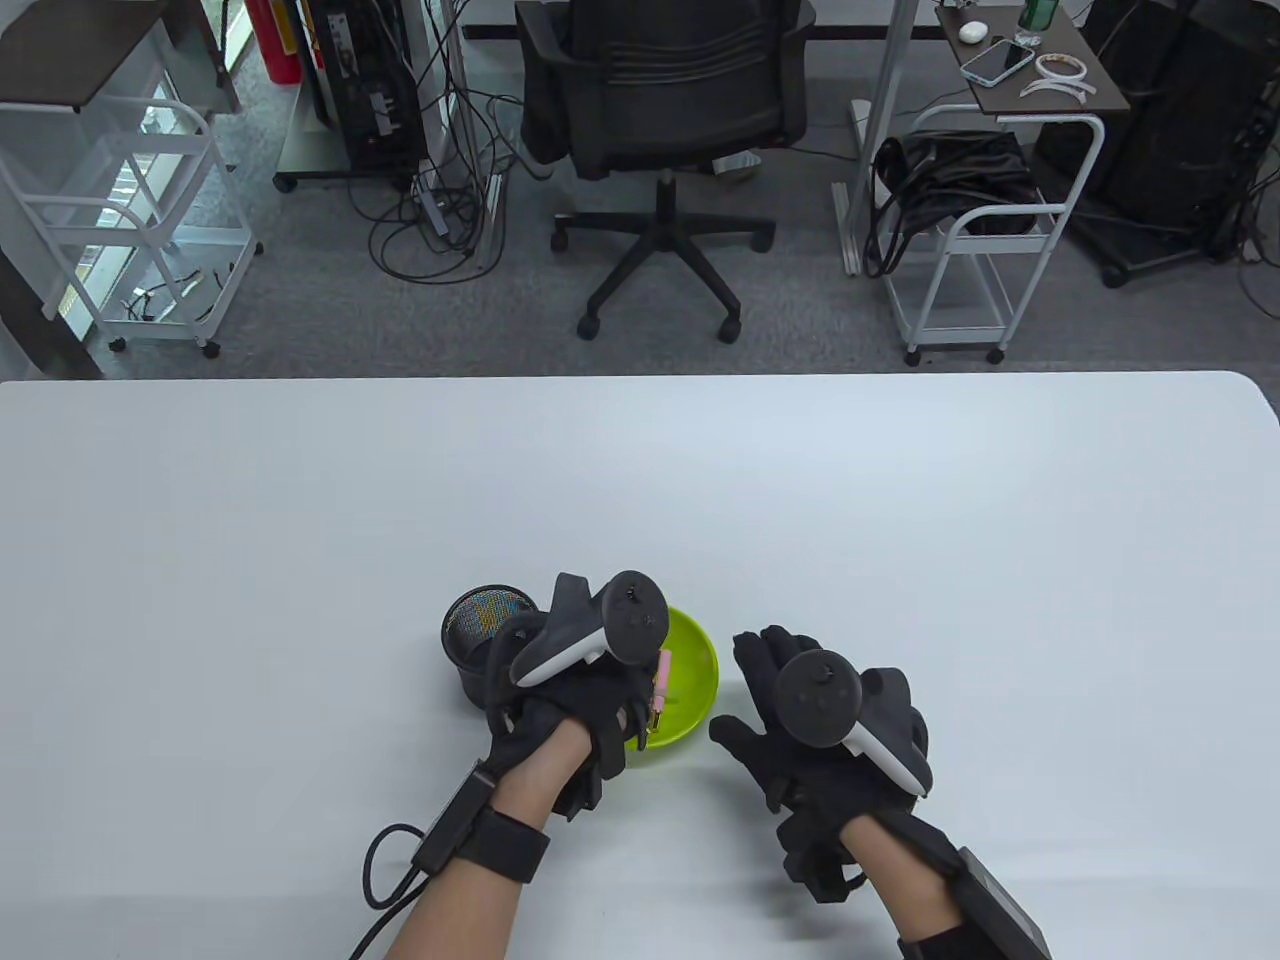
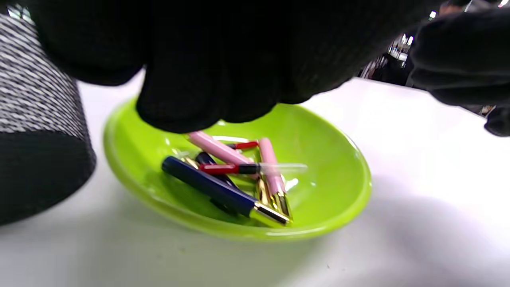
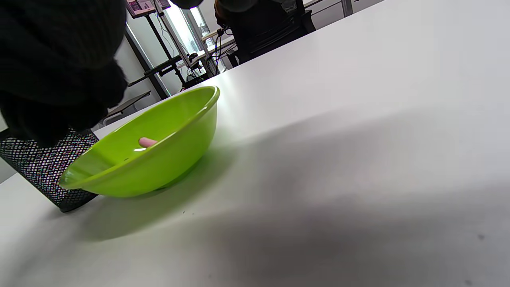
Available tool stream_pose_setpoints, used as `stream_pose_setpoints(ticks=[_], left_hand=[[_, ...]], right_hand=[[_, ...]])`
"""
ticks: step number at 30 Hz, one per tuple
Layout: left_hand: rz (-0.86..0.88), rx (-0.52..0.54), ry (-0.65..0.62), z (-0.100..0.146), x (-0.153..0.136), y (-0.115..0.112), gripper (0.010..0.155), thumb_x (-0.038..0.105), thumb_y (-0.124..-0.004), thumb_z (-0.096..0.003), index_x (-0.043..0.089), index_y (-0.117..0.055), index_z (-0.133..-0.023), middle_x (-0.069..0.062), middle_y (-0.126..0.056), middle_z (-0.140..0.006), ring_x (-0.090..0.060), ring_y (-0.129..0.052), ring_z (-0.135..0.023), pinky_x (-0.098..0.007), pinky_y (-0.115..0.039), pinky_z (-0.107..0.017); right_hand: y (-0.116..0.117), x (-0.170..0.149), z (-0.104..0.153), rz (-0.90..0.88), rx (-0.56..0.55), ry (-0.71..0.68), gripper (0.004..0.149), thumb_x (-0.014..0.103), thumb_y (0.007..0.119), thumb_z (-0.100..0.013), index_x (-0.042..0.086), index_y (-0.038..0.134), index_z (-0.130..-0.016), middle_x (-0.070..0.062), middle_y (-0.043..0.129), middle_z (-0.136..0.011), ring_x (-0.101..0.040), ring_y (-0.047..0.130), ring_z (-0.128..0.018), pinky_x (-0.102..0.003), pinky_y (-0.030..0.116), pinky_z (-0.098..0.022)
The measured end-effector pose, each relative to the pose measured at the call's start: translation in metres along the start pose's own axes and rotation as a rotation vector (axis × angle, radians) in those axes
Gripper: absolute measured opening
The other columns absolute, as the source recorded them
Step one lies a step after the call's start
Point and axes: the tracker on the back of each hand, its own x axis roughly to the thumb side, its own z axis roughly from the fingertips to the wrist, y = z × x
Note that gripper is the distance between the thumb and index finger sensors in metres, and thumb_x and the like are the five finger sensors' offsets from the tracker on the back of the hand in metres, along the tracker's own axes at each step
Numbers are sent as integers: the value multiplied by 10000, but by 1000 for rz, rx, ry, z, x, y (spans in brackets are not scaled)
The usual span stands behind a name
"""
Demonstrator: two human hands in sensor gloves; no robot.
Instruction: Assemble fountain pens from components
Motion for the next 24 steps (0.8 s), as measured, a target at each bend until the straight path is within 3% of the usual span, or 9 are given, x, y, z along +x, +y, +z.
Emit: stream_pose_setpoints(ticks=[3, 5, 8, 12, 24], left_hand=[[-80, -73, 20, -15, 7, -4, 403, 285, -825, -498, 210, -831, -894, -91, -870, -803, -288, -914, -563, -551, -753, -465], [-92, -145, 44, -24, 9, -9, 414, 315, -830, -502, 202, -838, -900, -76, -899, -728, -255, -914, -469, -527, -768, -403], [-104, -166, 70, -33, 9, -13, 411, 335, -841, -502, 173, -877, -878, -54, -952, -603, -230, -925, -356, -513, -786, -330], [-116, -193, 100, -39, 5, -20, 402, 351, -841, -508, 172, -882, -866, -36, -964, -534, -231, -928, -325, -516, -788, -313], [-135, -102, 192, -40, 9, -23, 408, 337, -852, -494, 67, -897, -796, -35, -1001, -495, -251, -980, -307, -522, -816, -286]], right_hand=[[-1, 0, 0, -16, -2, -7, 837, 599, 719, -441, 274, 321, -1101, -52, 295, -1164, -377, 325, -1088, -721, 369, -701], [-3, 0, 0, -25, -4, -7, 835, 599, 719, -442, 275, 323, -1102, -56, 298, -1165, -381, 328, -1087, -721, 370, -701], [-5, -1, 0, -43, -9, -9, 844, 601, 716, -444, 275, 300, -1102, -61, 296, -1163, -387, 333, -1085, -720, 375, -700], [-5, -1, 0, -50, -9, -11, 864, 606, 711, -446, 274, 253, -1100, -69, 282, -1161, -396, 345, -1080, -719, 384, -697], [-5, 0, 1, -51, 12, -7, 872, 608, 706, -448, 270, 233, -1097, -87, 259, -1156, -398, 394, -1067, -718, 404, -692]])
